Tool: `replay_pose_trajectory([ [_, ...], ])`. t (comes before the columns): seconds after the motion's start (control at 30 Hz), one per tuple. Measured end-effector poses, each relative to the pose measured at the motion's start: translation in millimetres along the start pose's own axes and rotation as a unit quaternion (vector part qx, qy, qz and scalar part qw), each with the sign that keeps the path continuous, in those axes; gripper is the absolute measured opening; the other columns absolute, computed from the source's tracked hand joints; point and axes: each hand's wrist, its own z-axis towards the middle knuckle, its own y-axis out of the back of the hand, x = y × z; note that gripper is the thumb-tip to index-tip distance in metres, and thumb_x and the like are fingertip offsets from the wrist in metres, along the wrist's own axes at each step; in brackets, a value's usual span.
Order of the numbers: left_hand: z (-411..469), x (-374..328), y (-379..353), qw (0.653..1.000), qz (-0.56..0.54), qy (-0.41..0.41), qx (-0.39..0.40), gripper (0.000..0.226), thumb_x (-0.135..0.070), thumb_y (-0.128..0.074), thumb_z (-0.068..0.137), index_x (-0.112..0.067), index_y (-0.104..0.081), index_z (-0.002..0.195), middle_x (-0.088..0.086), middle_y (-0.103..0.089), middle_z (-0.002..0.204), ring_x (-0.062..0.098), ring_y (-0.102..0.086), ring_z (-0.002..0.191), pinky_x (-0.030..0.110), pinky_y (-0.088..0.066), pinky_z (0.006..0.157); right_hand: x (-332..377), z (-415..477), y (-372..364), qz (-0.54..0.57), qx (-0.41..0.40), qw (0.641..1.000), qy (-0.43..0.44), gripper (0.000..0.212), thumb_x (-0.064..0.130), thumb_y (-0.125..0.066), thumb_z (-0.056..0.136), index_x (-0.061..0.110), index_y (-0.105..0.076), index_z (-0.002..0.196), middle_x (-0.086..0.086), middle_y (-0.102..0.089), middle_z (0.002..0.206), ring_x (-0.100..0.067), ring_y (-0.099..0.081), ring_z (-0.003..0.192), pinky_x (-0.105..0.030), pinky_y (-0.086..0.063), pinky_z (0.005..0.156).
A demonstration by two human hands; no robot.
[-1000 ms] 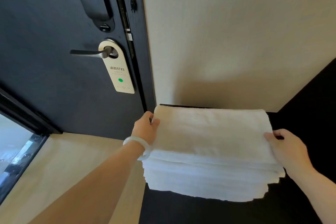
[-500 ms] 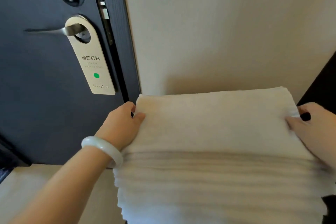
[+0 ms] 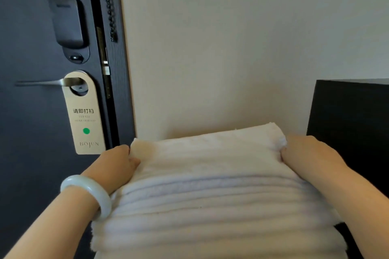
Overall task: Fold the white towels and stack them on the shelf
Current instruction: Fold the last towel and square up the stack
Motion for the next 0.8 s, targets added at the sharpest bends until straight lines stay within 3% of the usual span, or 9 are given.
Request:
replay_pose_trajectory([
  [0.07, 0.0, -2.4, -0.8, 1.0, 0.0, 0.0, 0.003, 0.026, -0.027, -0.047, 0.101, -0.017, -0.041, 0.079, -0.003, -0.049, 0.079, 0.008, -0.045, 0.069, 0.022, -0.032, 0.056, 0.3, -1.3, -4.1, -0.004, -0.017, 1.0, 0.011, 0.021, 0.016, -0.043, 0.097, 0.021, -0.051, 0.078, -0.003, -0.06, 0.086, -0.022, -0.059, 0.08, -0.038, -0.053, 0.081],
  [0.2, -9.7, -7.8, -0.2, 1.0, -0.01, 0.002, 0.006, 0.014, -0.024, -0.044, 0.103, -0.01, -0.048, 0.101, -0.003, -0.047, 0.081, 0.014, -0.047, 0.077, 0.023, -0.036, 0.068, -0.7, -2.4, -10.2, -0.011, -0.027, 0.999, 0.022, 0.017, 0.018, -0.045, 0.095, 0.022, -0.052, 0.08, -0.002, -0.059, 0.083, -0.019, -0.056, 0.072, -0.033, -0.045, 0.064],
  [0.27, -16.4, -7.4, 3.8, 0.999, -0.052, 0.01, 0.007, 0.016, -0.024, -0.045, 0.102, -0.01, -0.047, 0.096, -0.001, -0.049, 0.081, 0.014, -0.047, 0.073, 0.024, -0.035, 0.061, -1.9, -0.9, -6.8, 0.001, -0.012, 1.0, 0.017, 0.016, 0.022, -0.046, 0.097, 0.018, -0.059, 0.088, -0.003, -0.061, 0.084, -0.021, -0.057, 0.073, -0.033, -0.041, 0.061],
  [0.33, -25.1, -5.1, 12.1, 0.993, -0.113, 0.02, 0.016, 0.025, -0.03, -0.048, 0.101, -0.01, -0.049, 0.086, 0.001, -0.053, 0.081, 0.013, -0.048, 0.069, 0.023, -0.032, 0.056, -6.8, -0.8, 1.3, 0.067, 0.014, 0.997, 0.032, 0.03, 0.037, -0.048, 0.1, 0.01, -0.061, 0.101, -0.005, -0.063, 0.092, -0.021, -0.057, 0.079, -0.034, -0.041, 0.066],
  [0.43, -40.5, 0.6, 26.8, 0.971, -0.237, 0.012, 0.02, 0.031, -0.04, -0.061, 0.093, -0.01, -0.059, 0.087, 0.006, -0.062, 0.087, 0.019, -0.055, 0.074, 0.029, -0.042, 0.067, -19.3, -3.3, 11.9, 0.182, 0.05, 0.979, 0.071, 0.06, 0.06, -0.058, 0.09, 0.012, -0.057, 0.125, -0.006, -0.065, 0.11, -0.019, -0.056, 0.09, -0.034, -0.042, 0.075],
  [0.5, -55.0, 3.7, 32.0, 0.94, -0.34, 0.022, 0.022, 0.029, -0.035, -0.074, 0.085, -0.014, -0.061, 0.099, 0.004, -0.066, 0.098, 0.022, -0.062, 0.087, 0.038, -0.051, 0.083, -26.6, -6.9, 11.5, 0.208, 0.048, 0.974, 0.079, 0.066, 0.06, -0.065, 0.085, 0.012, -0.056, 0.13, -0.004, -0.065, 0.111, -0.019, -0.058, 0.094, -0.033, -0.043, 0.074],
  [0.57, -67.0, 6.5, 29.8, 0.915, -0.4, 0.042, 0.026, 0.041, -0.024, -0.079, 0.08, -0.02, -0.055, 0.113, 0.009, -0.066, 0.104, 0.028, -0.064, 0.094, 0.047, -0.051, 0.092, -31.8, -7.9, 5.4, 0.236, 0.039, 0.968, 0.081, 0.072, 0.056, -0.071, 0.082, 0.012, -0.052, 0.136, -0.005, -0.064, 0.118, -0.018, -0.056, 0.097, -0.031, -0.042, 0.075],
  [0.73, -77.0, 7.2, 21.0, 0.897, -0.441, 0.037, -0.013, 0.035, -0.016, -0.074, 0.086, -0.03, -0.056, 0.113, 0.013, -0.067, 0.098, 0.035, -0.066, 0.089, 0.054, -0.053, 0.089, -37.7, -12.3, -5.4, 0.296, 0.026, 0.953, 0.066, 0.081, 0.052, -0.076, 0.078, 0.014, -0.045, 0.142, 0.003, -0.054, 0.108, -0.012, -0.048, 0.089, -0.024, -0.035, 0.061],
  [0.8, -79.6, 6.2, 22.4, 0.898, -0.438, 0.019, -0.015, 0.03, -0.013, -0.07, 0.088, -0.034, -0.06, 0.108, 0.015, -0.067, 0.098, 0.035, -0.067, 0.088, 0.054, -0.053, 0.09, -39.8, -12.8, -8.0, 0.308, 0.01, 0.949, 0.065, 0.084, 0.053, -0.077, 0.077, 0.015, -0.043, 0.144, 0.0, -0.058, 0.118, -0.013, -0.049, 0.092, -0.023, -0.036, 0.062],
])
